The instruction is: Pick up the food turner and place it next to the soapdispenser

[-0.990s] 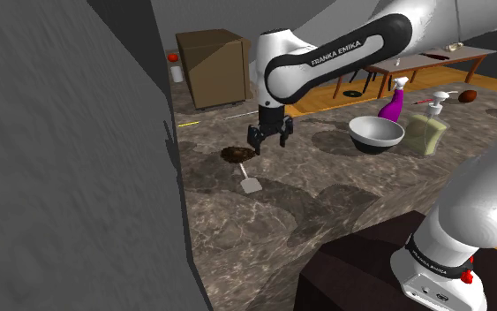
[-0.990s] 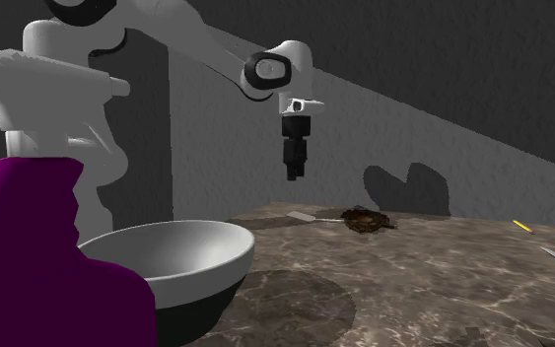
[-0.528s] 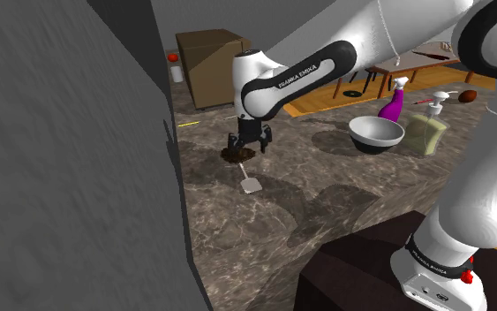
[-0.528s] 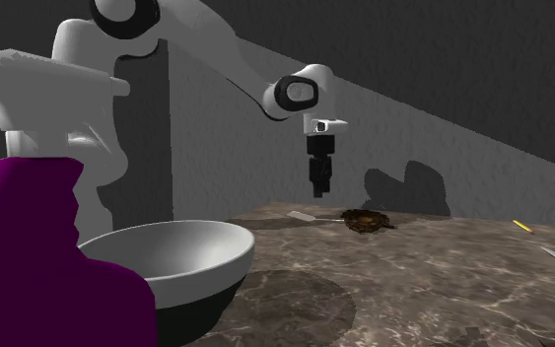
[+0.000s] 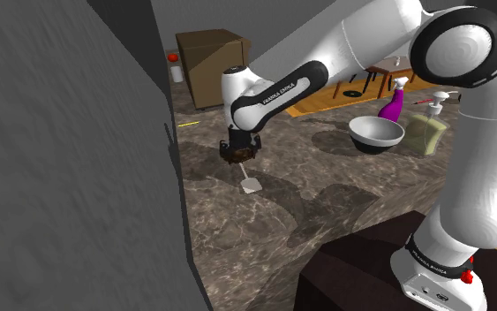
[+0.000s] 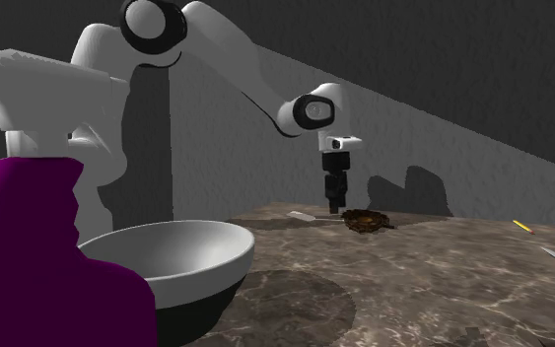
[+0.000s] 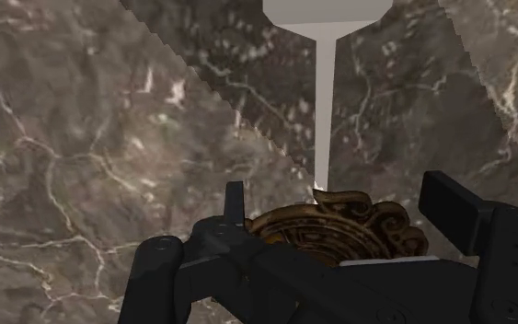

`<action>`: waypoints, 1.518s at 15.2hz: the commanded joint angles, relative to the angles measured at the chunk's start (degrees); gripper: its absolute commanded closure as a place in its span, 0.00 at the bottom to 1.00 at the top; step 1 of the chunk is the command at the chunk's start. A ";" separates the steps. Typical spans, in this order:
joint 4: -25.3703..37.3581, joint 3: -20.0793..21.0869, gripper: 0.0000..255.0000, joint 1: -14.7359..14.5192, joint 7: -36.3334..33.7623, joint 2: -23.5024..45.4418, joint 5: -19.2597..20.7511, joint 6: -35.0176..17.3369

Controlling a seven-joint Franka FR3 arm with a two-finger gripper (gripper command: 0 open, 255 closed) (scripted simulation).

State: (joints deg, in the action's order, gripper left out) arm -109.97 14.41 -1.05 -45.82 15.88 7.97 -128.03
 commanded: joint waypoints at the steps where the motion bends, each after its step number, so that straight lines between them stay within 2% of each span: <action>1: -0.42 -0.10 0.00 -0.17 -0.43 0.94 0.42 -1.35; 10: -0.73 -0.22 0.00 -0.23 -0.62 1.64 0.70 -2.32; 11: -0.73 -0.22 1.00 -0.23 -0.62 1.64 0.70 -2.32; 20: -0.73 -0.23 1.00 -0.23 -0.62 1.64 0.70 -2.33; 23: 0.08 -0.03 1.00 -0.10 -0.21 0.45 0.18 -0.38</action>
State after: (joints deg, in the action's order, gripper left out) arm -110.28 14.33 -1.18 -46.16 16.57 8.30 -129.04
